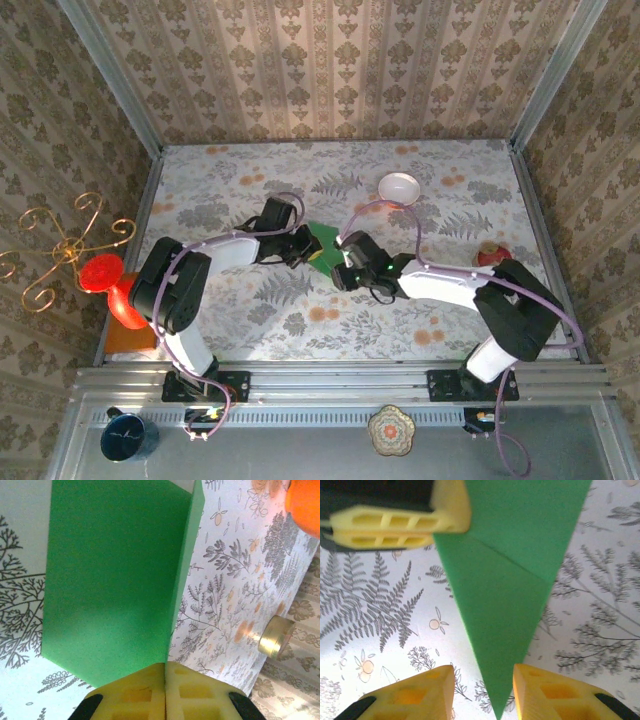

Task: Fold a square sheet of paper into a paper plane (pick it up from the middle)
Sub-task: Fourth fold the wing at the center of the table.

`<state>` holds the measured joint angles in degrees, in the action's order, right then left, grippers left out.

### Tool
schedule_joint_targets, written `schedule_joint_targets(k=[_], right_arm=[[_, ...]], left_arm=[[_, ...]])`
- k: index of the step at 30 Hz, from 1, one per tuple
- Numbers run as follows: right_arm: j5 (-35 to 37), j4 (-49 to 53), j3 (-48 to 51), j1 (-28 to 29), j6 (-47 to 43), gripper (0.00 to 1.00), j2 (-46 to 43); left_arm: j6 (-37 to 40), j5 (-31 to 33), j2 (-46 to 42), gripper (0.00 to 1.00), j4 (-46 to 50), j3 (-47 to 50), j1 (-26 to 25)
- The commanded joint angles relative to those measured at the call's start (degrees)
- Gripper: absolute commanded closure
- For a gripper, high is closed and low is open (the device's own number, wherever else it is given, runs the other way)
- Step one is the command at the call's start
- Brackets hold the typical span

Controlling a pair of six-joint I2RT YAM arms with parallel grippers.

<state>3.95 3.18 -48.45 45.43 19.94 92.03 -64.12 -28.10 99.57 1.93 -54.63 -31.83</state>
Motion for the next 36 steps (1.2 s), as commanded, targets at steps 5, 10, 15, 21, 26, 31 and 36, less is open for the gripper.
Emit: schedule_joint_targets(k=[5,10,15,21,26,31,36], right_arm=[[9.06,2.14,-4.63,3.97,-1.84,0.63,6.67],[12.26,1.82,-5.62,4.49,-1.19,0.65,8.5],[14.39,1.67,-5.8,4.58,-1.37,0.66,9.03],[15.85,1.32,-6.01,4.76,-2.16,0.67,9.61],[16.46,0.68,-6.13,4.85,-2.54,0.68,10.01],[16.49,0.32,-6.08,4.95,-2.91,0.69,10.1],[15.94,0.66,-6.19,4.93,-3.46,0.75,10.58]], left_arm=[[1.11,2.34,-0.08,0.91,5.18,-2.62,-1.04],[0.44,1.91,0.19,0.9,4.76,-2.41,-1.04],[0.0,1.69,0.19,0.9,4.44,-2.14,-1.04],[-0.22,1.4,0.19,0.9,4.31,-1.89,-1.04],[-0.31,1.37,0.2,0.9,4.22,-1.63,-1.04],[-0.39,1.2,0.27,0.9,4.13,-1.53,-1.04],[-0.4,1.11,0.12,0.88,4.22,-1.43,-1.04]])
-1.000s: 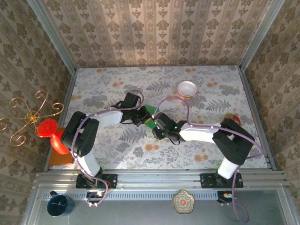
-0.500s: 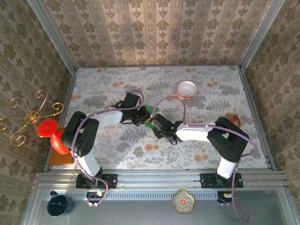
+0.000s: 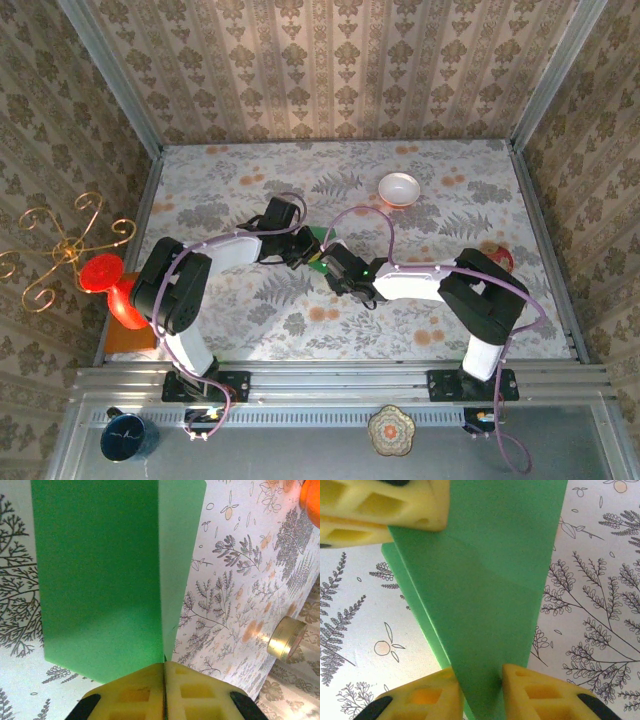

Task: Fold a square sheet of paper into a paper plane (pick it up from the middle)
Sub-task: Fourth fold the wing at the center of the table.

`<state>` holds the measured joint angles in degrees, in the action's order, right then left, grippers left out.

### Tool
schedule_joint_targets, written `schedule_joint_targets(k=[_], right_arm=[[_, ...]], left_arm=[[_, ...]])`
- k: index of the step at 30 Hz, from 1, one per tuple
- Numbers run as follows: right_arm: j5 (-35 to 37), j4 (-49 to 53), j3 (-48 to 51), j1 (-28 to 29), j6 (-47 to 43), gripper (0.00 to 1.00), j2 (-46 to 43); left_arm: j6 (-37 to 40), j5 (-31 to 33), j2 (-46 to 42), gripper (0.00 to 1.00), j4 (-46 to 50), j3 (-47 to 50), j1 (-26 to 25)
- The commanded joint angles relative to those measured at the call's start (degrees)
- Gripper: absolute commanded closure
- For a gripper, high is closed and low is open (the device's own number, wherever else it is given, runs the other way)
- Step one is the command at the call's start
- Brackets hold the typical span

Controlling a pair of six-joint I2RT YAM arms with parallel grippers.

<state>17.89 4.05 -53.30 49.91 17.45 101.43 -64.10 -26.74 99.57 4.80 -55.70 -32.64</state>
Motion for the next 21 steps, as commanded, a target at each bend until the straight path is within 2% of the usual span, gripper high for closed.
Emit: schedule_joint_targets(k=[1,10,15,21], right_arm=[[1.91,-0.11,-1.21,0.5,-1.09,0.77,1.38],[-1.73,1.28,-0.12,0.4,-2.65,0.85,1.25],[-4.36,2.71,-0.59,0.37,-3.13,0.85,2.14],[-7.87,3.78,-1.42,-0.11,-2.28,0.85,3.72]], left_arm=[[-0.37,-0.24,0.02,0.87,1.44,-0.29,-0.14],[3.97,1.8,-3.5,0.68,6.69,-0.37,4.75],[6.81,3.55,-6.49,0.63,10.1,-0.94,8.28],[7.89,5.23,-9.52,0.61,11.42,-0.75,8.74]])
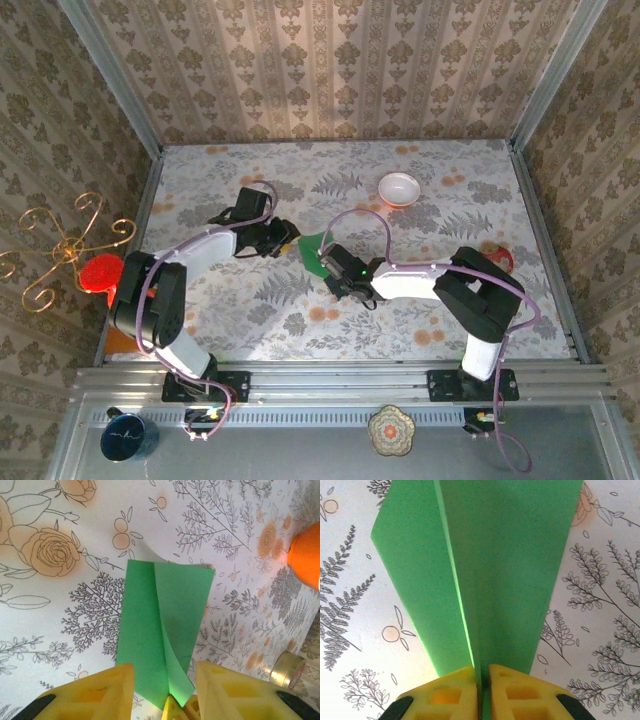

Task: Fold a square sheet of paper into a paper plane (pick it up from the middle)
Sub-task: Fourth fold the wing at the center of the table.

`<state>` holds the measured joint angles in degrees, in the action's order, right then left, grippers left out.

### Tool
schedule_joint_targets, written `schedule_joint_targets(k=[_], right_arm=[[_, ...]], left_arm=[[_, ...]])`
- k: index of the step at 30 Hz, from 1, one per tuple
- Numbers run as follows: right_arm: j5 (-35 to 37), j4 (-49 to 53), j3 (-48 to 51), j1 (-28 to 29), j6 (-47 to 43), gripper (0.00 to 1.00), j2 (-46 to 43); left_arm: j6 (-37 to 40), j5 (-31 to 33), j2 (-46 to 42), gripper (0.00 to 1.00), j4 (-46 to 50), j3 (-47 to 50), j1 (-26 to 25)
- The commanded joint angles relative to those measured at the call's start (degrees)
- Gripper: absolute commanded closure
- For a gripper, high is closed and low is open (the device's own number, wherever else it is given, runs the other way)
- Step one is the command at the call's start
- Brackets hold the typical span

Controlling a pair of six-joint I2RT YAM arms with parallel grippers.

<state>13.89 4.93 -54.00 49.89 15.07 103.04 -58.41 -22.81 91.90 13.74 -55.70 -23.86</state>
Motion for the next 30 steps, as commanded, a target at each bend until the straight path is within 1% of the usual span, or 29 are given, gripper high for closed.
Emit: schedule_joint_targets(k=[1,5,9,14,15,16,21,30], right_arm=[[-4.51,3.11,-0.77,-0.22,0.44,0.85,2.26],[-9.37,3.07,-0.83,-1.81,2.01,0.86,2.15],[-18.15,3.25,-0.85,-5.24,4.67,0.86,1.78],[-29.44,0.7,0.23,-9.96,8.61,0.86,1.83],[-31.26,-0.02,0.63,-10.76,9.09,0.86,1.89],[-32.76,-0.83,0.94,-11.47,9.56,0.86,1.82],[-39.54,-4.33,2.17,-14.38,12.24,0.86,2.58],[-46.61,-13.1,5.78,-18.32,17.27,0.86,4.16]], left_arm=[[2.16,1.28,-2.19,0.61,2.28,-0.49,-0.19],[1.73,1.19,-3.24,0.61,1.43,0.81,-0.56],[1.12,1.1,-4.71,0.61,-0.48,2.4,-1.35],[0.08,0.36,-5.76,0.6,-4.71,5.17,-1.84],[-0.12,0.24,-5.78,0.59,-5.55,5.74,-3.86],[-0.22,0.31,-5.68,0.58,-6.31,6.26,-4.3],[-1.4,-0.8,-3.94,0.53,-11.27,8.9,-6.49],[-3.02,-5.01,3.48,0.54,-20.61,9.43,-8.9]])
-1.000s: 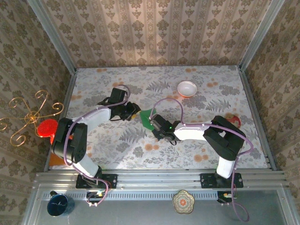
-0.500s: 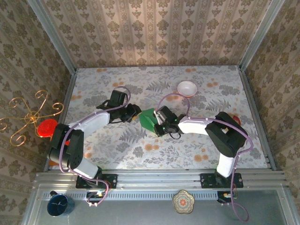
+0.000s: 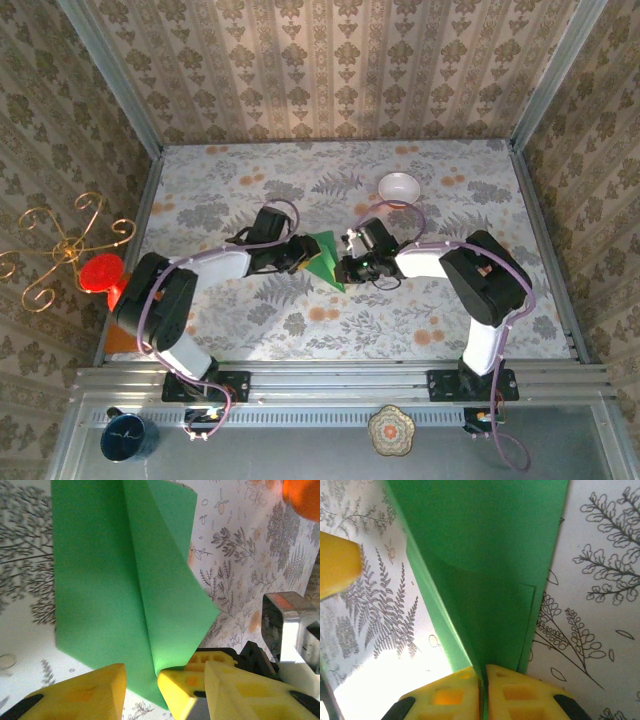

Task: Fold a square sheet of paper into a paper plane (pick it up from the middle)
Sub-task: Fourth fold the wing at the center of the table.

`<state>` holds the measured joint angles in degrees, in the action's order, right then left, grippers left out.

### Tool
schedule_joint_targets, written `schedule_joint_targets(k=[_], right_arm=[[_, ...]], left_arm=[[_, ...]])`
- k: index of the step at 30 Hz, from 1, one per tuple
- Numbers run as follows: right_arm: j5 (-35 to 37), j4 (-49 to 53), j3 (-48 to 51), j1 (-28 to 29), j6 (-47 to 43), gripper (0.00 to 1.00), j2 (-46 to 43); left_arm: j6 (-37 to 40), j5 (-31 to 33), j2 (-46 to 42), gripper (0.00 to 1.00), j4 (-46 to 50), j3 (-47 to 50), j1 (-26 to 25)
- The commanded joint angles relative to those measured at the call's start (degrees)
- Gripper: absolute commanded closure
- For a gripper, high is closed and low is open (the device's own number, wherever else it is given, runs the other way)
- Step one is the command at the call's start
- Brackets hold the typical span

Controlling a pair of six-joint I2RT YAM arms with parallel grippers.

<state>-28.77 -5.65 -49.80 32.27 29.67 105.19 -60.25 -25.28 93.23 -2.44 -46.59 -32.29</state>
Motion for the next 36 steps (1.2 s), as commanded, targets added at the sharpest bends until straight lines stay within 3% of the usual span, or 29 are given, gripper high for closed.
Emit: schedule_joint_targets(k=[1,13,26,36], right_arm=[[-4.55,-3.43,1.93,-1.04,3.13,0.86,2.16],[-9.6,-8.76,3.92,-3.62,6.01,0.86,4.03],[-11.58,-8.79,3.67,-4.59,7.39,0.86,6.07],[-12.64,-4.59,2.0,-5.11,8.12,0.87,7.43]], left_arm=[[-1.19,-3.11,2.95,0.54,-5.06,-0.02,-0.49],[0.25,-5.11,8.27,0.54,-6.26,-2.23,-0.75],[2.07,-5.7,7.5,0.54,-5.99,-3.51,-1.1],[3.12,-6.54,6.99,0.72,-7.11,-4.62,-1.37]])
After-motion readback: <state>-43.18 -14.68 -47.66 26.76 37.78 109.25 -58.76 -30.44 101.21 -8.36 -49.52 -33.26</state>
